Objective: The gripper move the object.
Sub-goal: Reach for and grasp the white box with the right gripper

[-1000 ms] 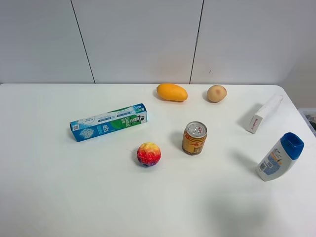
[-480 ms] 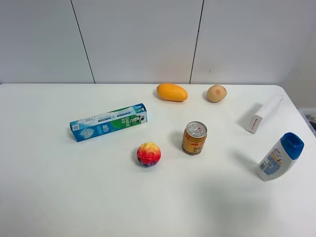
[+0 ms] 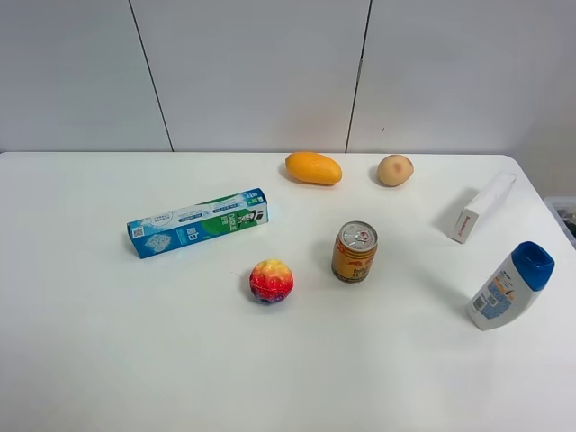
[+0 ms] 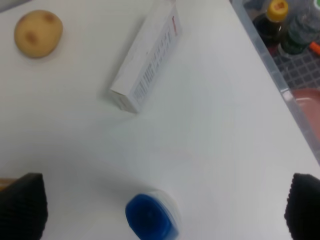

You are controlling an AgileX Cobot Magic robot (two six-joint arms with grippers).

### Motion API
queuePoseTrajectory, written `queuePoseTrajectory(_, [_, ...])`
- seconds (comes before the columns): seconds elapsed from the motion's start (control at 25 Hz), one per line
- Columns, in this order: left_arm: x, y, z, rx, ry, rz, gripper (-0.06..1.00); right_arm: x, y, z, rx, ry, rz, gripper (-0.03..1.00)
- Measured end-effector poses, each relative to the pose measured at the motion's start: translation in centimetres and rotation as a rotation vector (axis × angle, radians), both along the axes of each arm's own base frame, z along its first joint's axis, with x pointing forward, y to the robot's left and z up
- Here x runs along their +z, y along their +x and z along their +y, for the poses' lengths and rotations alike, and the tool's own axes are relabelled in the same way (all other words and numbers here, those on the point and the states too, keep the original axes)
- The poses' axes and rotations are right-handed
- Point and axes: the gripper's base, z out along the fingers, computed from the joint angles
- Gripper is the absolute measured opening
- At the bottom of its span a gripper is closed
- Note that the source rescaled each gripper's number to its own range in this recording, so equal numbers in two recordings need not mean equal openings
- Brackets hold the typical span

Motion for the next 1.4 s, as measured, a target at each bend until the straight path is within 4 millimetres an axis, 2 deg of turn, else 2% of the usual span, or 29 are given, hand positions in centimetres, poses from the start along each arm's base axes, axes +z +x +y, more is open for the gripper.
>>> queuePoseTrajectory(0.12, [0.0, 0.0, 0.0, 0.0, 0.0, 0.0, 1.0, -0.6, 4.6, -0.2, -0.028, 0.022, 0.086, 0.94])
queuePoseTrajectory(0.2, [0.0, 0.0, 0.0, 0.0, 0.0, 0.0, 1.0, -0.9, 6.8, -0.2, -0.038, 0.028, 0.118, 0.94])
queuePoseTrajectory(0.4, [0.0, 0.0, 0.0, 0.0, 0.0, 0.0, 1.0, -1.4, 10.7, -0.7, -0.089, 0.018, 0.139, 0.92])
queuePoseTrajectory(0.48, [0.0, 0.0, 0.0, 0.0, 0.0, 0.0, 1.0, -1.6, 11.7, -1.0, -0.134, 0.008, 0.127, 0.9])
queuePoseTrajectory(0.6, [0.0, 0.0, 0.0, 0.0, 0.0, 0.0, 1.0, -2.9, 12.9, -1.4, -0.193, 0.004, 0.161, 0.89])
queuePoseTrajectory(0.96, [0.0, 0.0, 0.0, 0.0, 0.0, 0.0, 1.0, -9.9, 16.5, -1.9, -0.351, 0.03, 0.378, 0.88])
queuePoseTrajectory(1.4, [0.0, 0.0, 0.0, 0.0, 0.0, 0.0, 1.0, -15.0, 20.3, -1.8, -0.381, 0.102, 0.341, 0.88])
